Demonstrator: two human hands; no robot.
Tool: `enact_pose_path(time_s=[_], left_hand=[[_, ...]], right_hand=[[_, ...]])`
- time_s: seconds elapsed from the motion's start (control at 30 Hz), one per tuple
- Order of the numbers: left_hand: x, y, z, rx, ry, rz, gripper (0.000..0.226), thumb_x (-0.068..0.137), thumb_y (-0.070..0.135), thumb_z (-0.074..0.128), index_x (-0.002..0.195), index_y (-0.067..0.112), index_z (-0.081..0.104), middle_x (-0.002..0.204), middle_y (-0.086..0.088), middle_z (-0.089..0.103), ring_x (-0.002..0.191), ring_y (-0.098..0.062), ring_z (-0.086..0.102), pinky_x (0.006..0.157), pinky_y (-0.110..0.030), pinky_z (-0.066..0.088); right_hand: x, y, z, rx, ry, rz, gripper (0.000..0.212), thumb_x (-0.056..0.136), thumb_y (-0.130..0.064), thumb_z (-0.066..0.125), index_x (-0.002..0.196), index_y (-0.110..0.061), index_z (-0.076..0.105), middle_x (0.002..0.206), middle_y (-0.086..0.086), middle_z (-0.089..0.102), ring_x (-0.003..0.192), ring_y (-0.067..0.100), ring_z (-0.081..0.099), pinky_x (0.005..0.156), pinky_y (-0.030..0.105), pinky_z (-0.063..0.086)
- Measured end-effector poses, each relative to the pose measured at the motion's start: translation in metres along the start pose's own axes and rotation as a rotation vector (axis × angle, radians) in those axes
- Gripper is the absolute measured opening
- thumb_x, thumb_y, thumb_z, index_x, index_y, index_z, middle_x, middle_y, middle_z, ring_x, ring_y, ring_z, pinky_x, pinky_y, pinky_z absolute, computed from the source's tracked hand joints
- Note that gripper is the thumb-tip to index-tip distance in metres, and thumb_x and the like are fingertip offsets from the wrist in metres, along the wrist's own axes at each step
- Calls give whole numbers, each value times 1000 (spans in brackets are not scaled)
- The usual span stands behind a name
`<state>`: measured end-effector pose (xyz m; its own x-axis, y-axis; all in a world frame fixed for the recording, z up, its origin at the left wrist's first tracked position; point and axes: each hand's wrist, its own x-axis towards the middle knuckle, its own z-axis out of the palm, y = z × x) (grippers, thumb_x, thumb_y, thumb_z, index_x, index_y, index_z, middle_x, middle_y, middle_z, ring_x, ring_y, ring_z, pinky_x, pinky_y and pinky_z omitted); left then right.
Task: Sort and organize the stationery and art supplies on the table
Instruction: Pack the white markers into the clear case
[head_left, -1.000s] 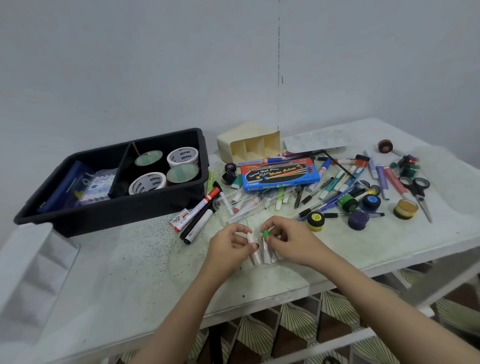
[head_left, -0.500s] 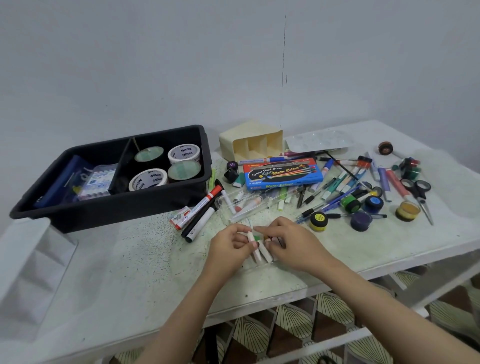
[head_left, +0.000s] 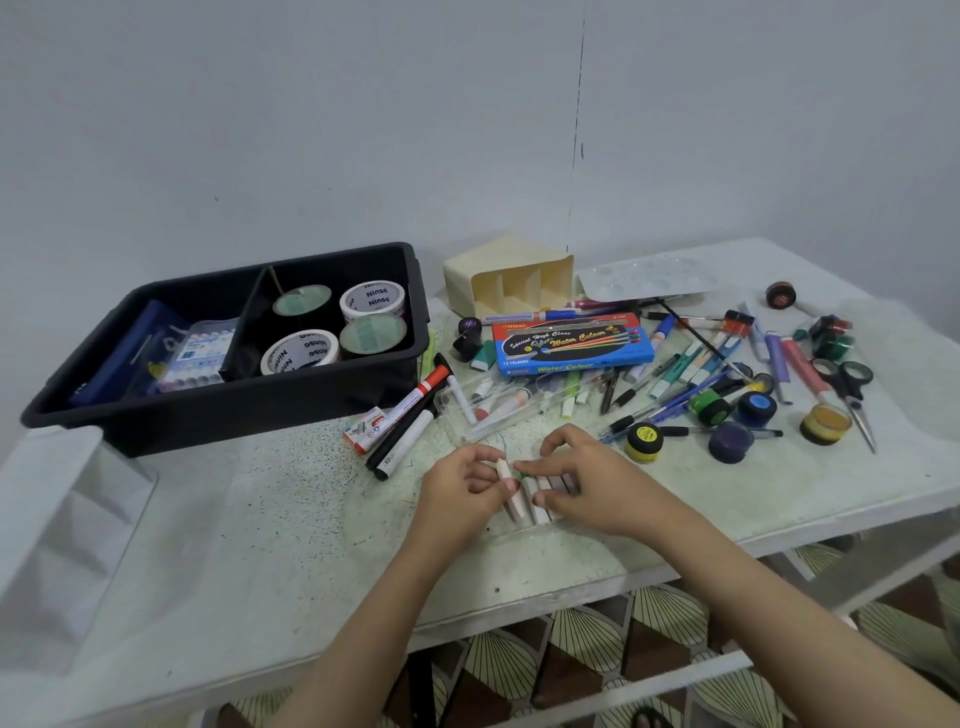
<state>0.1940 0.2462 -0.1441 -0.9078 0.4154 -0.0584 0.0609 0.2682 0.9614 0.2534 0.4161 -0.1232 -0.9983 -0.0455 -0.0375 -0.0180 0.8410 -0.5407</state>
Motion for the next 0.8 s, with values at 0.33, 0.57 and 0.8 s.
enact_pose_path(time_s=[0.33, 0.57, 0.8], left_hand=[[-2, 0, 4, 85, 20, 38, 25, 75, 12, 78, 96, 18, 67, 82, -2, 67, 73, -10, 63, 72, -21, 54], [-5, 2, 10, 217, 63, 146, 31, 74, 14, 78, 104, 14, 71, 85, 3, 63, 76, -9, 61, 70, -11, 49], [-7, 2, 12, 274, 94, 188, 29, 74, 17, 79, 101, 11, 71, 86, 2, 66, 77, -6, 61, 66, -8, 46]], right_hand=[[5, -1, 2, -2, -19, 62, 36, 88, -31, 64, 124, -30, 62, 120, -5, 42, 110, 10, 46, 87, 24, 39], [1, 3, 5, 54, 37, 31, 35, 87, -31, 66, 122, -29, 63, 120, -4, 46, 96, 3, 43, 77, 15, 29], [0, 4, 5, 65, 41, 30, 36, 87, -33, 65, 123, -27, 63, 124, -2, 46, 100, 2, 41, 81, 15, 30]])
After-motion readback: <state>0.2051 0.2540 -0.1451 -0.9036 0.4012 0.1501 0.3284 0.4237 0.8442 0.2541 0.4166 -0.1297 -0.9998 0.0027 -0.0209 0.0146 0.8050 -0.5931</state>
